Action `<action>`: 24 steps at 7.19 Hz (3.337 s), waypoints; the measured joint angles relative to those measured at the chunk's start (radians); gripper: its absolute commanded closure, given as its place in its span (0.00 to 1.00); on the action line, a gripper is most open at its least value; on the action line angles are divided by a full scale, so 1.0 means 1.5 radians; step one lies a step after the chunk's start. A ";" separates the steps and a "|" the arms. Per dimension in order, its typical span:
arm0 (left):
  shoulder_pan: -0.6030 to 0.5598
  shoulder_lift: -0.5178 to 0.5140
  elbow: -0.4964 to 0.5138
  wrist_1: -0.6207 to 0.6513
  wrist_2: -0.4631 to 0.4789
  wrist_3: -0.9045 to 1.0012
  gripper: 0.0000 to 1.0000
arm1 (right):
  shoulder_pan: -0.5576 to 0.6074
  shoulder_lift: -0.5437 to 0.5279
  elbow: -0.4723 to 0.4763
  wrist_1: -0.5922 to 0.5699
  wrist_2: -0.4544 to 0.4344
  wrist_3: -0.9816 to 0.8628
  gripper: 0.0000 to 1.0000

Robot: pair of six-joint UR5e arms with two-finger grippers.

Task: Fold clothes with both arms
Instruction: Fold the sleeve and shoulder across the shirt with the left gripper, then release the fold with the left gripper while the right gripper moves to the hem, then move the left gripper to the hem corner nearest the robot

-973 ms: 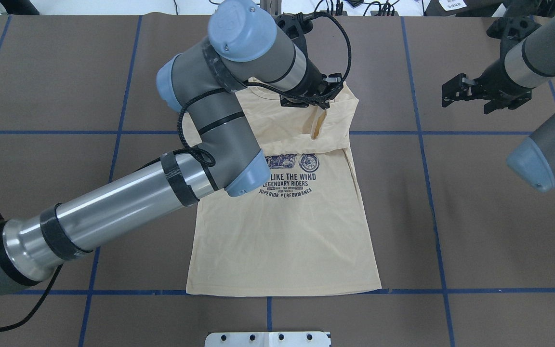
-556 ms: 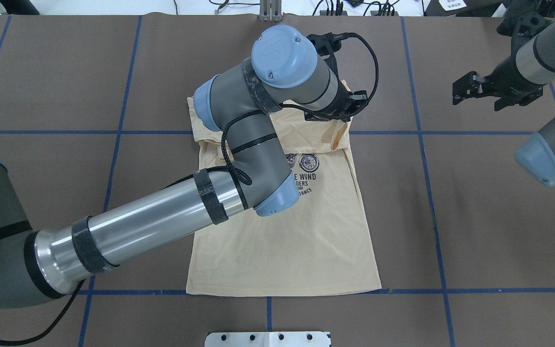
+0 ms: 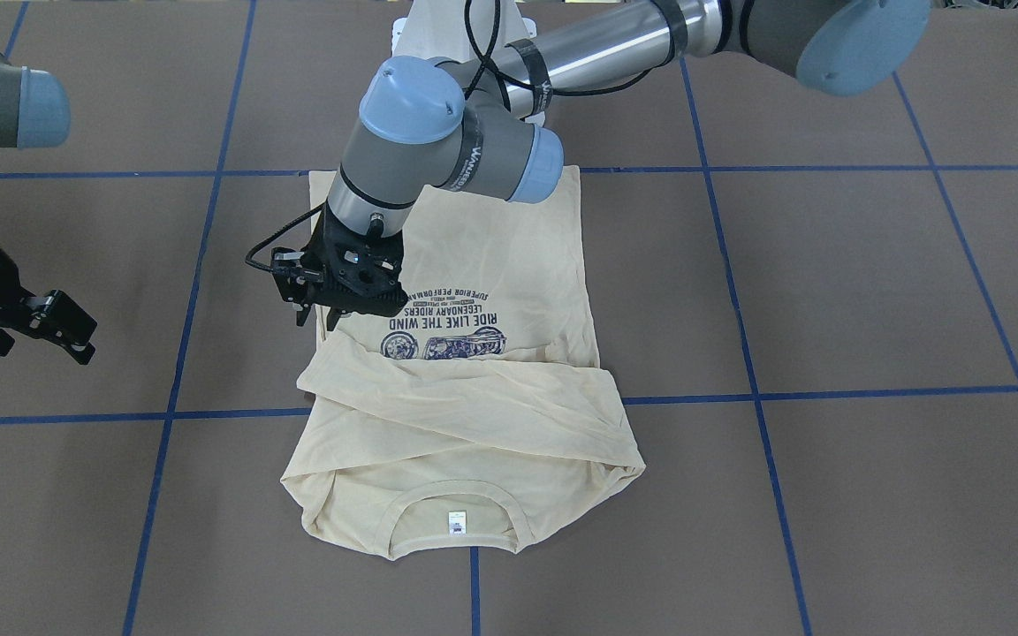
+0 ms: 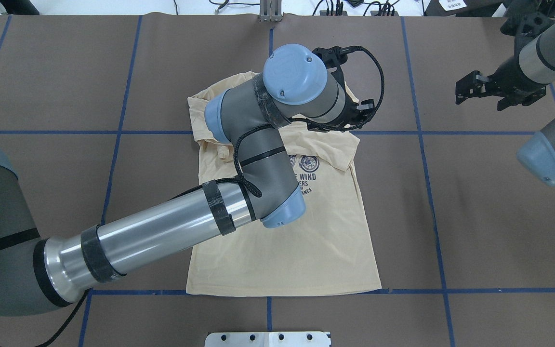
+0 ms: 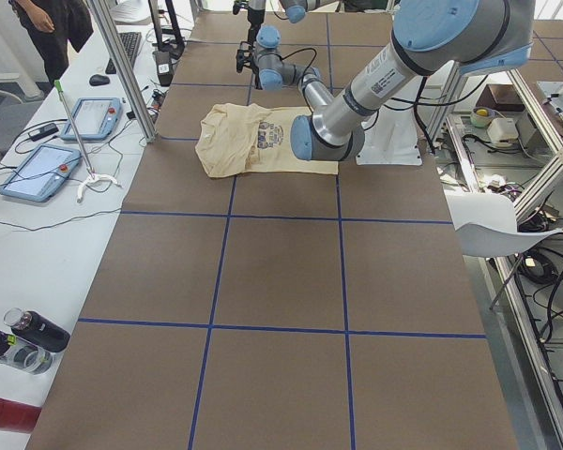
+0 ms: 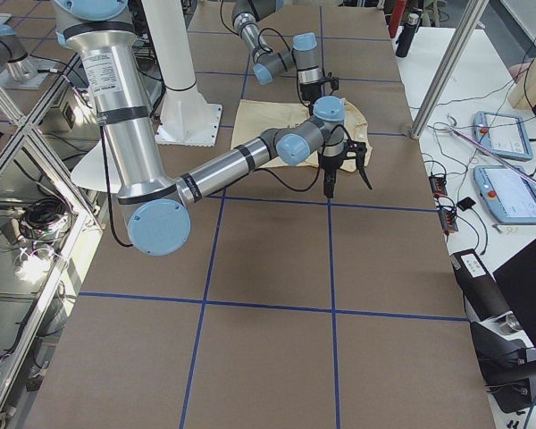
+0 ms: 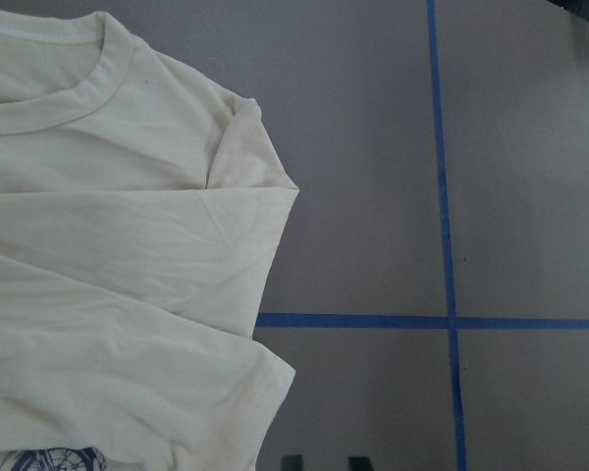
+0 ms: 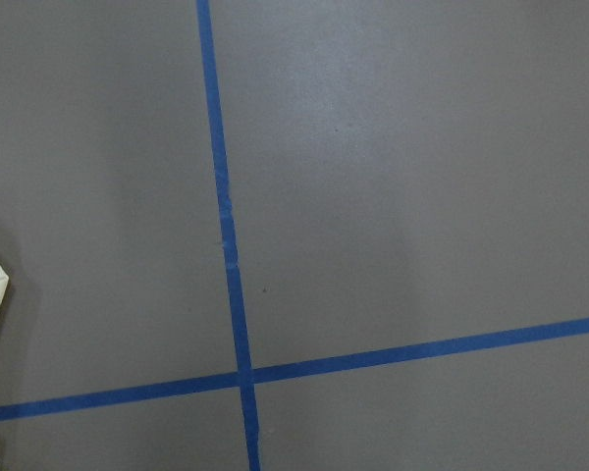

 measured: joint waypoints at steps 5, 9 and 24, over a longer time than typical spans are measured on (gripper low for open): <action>-0.015 0.212 -0.268 0.000 -0.110 -0.062 0.11 | -0.179 0.002 0.071 0.081 -0.046 0.380 0.02; -0.042 0.383 -0.437 0.005 -0.116 -0.036 0.01 | -0.489 -0.075 0.179 0.085 -0.321 0.709 0.08; -0.042 0.421 -0.446 0.009 -0.118 -0.039 0.01 | -0.649 -0.143 0.210 0.084 -0.469 0.868 1.00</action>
